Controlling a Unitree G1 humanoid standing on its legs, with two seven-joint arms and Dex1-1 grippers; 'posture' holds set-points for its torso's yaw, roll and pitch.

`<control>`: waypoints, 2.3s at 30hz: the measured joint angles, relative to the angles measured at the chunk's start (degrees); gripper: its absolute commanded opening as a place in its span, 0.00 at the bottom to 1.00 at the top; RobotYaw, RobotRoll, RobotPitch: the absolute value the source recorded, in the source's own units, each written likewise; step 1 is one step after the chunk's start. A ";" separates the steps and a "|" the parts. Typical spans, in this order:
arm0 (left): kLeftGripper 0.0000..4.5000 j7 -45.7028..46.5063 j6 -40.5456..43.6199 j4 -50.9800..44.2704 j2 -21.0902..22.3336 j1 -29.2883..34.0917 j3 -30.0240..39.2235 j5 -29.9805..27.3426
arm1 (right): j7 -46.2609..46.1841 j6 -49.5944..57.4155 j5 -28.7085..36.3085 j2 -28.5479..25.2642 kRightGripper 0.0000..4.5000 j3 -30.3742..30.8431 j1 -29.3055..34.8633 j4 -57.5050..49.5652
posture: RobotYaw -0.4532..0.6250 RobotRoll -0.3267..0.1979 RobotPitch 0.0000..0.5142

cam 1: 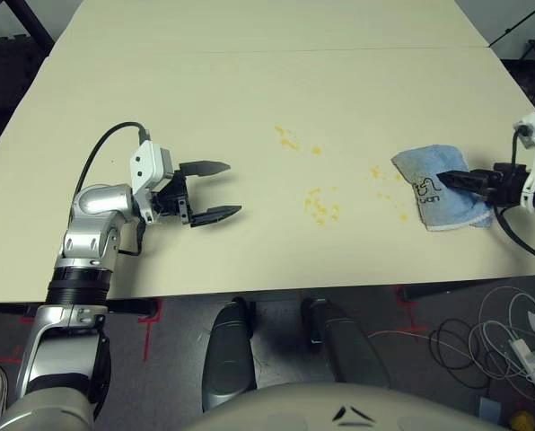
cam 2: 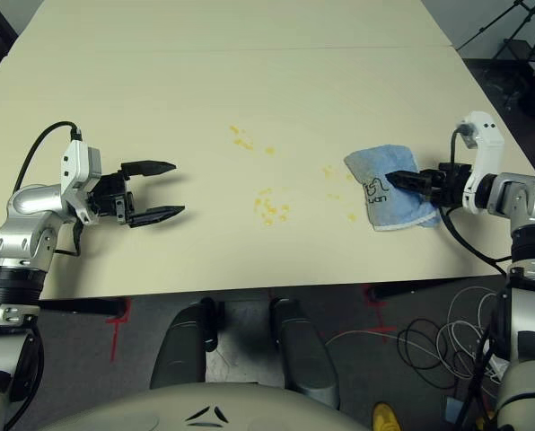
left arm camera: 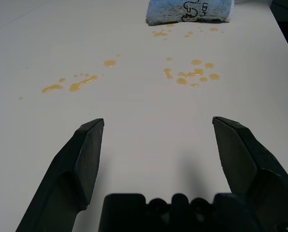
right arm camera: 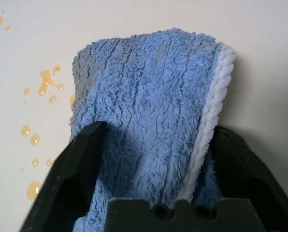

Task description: Wipe the water off the table with a rag.

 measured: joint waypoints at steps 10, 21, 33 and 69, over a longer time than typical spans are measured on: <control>1.00 0.19 0.00 0.00 0.01 -0.01 0.00 0.01 | -0.73 -1.75 -0.95 0.50 0.02 -0.42 0.52 0.03 | 0.56 0.62 0.49; 1.00 0.56 -0.32 0.18 0.02 -0.05 -0.03 0.10 | -4.96 1.63 5.40 2.72 0.02 -6.85 -5.06 -0.41 | 0.55 0.62 0.48; 1.00 1.18 -1.20 0.32 0.95 -0.17 -0.01 0.27 | -7.58 3.61 5.10 8.96 0.02 -2.30 -3.59 -8.44 | 0.58 0.62 0.48; 1.00 2.12 -3.43 1.70 1.58 -0.01 0.04 0.45 | -4.03 6.43 7.60 -0.64 0.02 3.92 -0.10 -8.62 | 0.57 0.62 0.48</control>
